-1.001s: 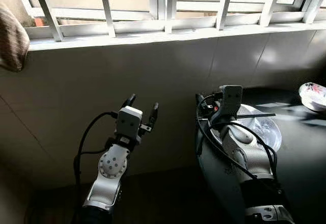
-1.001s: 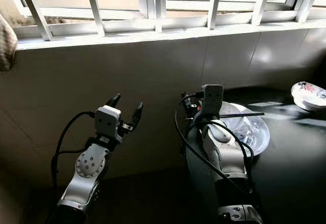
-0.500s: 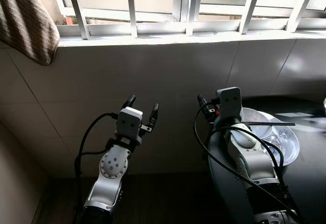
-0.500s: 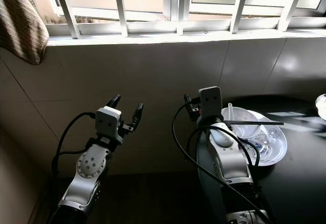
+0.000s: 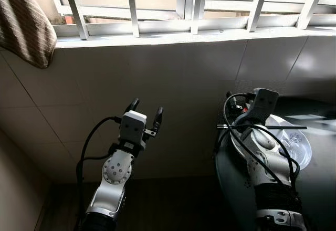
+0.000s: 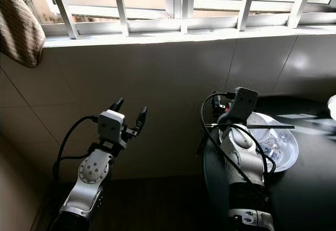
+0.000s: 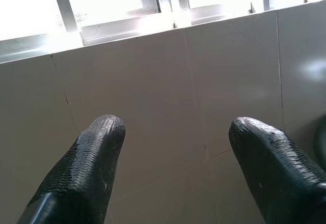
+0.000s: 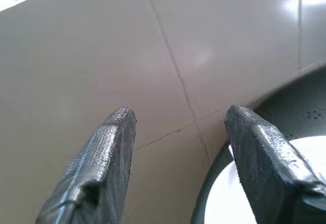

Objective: Kitchen organization

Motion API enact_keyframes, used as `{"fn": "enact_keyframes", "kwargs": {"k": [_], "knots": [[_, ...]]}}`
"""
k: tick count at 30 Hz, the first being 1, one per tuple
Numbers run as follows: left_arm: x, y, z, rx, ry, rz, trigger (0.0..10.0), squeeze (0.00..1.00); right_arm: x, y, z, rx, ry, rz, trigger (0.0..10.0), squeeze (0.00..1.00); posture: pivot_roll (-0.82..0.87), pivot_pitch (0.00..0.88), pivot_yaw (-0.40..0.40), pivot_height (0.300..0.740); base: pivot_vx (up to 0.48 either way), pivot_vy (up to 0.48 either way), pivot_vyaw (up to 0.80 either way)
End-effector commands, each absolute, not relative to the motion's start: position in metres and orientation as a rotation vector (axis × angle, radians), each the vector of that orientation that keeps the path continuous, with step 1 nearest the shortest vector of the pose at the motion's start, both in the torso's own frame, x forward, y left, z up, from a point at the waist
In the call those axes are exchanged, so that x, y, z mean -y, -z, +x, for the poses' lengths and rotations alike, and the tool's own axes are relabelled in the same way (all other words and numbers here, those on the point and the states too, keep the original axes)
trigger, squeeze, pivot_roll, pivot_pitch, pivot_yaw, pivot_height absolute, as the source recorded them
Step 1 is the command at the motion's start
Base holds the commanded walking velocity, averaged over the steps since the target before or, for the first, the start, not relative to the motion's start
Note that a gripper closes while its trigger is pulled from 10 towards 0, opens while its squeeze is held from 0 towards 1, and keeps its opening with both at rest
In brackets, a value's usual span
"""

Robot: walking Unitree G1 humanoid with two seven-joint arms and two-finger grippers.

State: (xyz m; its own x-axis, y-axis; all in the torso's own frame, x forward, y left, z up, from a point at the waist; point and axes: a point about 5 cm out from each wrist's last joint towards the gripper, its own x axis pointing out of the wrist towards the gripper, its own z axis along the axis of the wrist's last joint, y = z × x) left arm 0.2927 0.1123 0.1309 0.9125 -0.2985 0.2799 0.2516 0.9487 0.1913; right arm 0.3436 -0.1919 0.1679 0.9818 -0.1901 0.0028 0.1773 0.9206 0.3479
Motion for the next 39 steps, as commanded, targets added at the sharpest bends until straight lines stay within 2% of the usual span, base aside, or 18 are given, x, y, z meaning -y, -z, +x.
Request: {"fn": "enact_keyframes", "kwargs": {"k": [1,5,14,27,33,39], "knots": [[-0.113,-0.131,0.295,0.305,0.283,0.174,10.0,0.00,0.200,-0.161,0.345,-0.018,0.266,0.468,10.0,0.00,0.04,0.000,-0.007,0.740,0.000,0.000,0.00],[-0.113,-0.131,0.295,0.306,0.285,0.175,10.0,0.00,0.211,-0.159,0.353,-0.080,0.342,0.647,10.0,0.00,0.04,0.000,-0.006,0.740,0.000,0.000,0.00],[-0.112,-0.131,0.295,0.307,0.286,0.177,10.0,0.00,0.206,-0.165,0.363,-0.125,0.388,0.812,10.0,0.00,0.04,0.000,-0.009,0.740,0.000,0.000,0.00],[-0.112,-0.129,0.295,0.301,0.286,0.177,10.0,0.00,0.199,-0.176,0.362,-0.179,0.488,0.858,10.0,0.00,0.05,0.000,-0.013,0.740,0.000,0.000,0.00],[-0.110,-0.129,0.295,0.299,0.290,0.175,10.0,0.00,0.211,-0.169,0.355,-0.234,0.615,0.820,10.0,0.00,0.04,0.000,-0.014,0.740,0.000,0.000,0.00],[-0.110,-0.127,0.295,0.295,0.291,0.172,10.0,0.00,0.206,-0.162,0.355,-0.276,0.596,0.860,10.0,0.00,0.04,0.000,-0.015,0.740,0.000,0.000,0.00]]}}
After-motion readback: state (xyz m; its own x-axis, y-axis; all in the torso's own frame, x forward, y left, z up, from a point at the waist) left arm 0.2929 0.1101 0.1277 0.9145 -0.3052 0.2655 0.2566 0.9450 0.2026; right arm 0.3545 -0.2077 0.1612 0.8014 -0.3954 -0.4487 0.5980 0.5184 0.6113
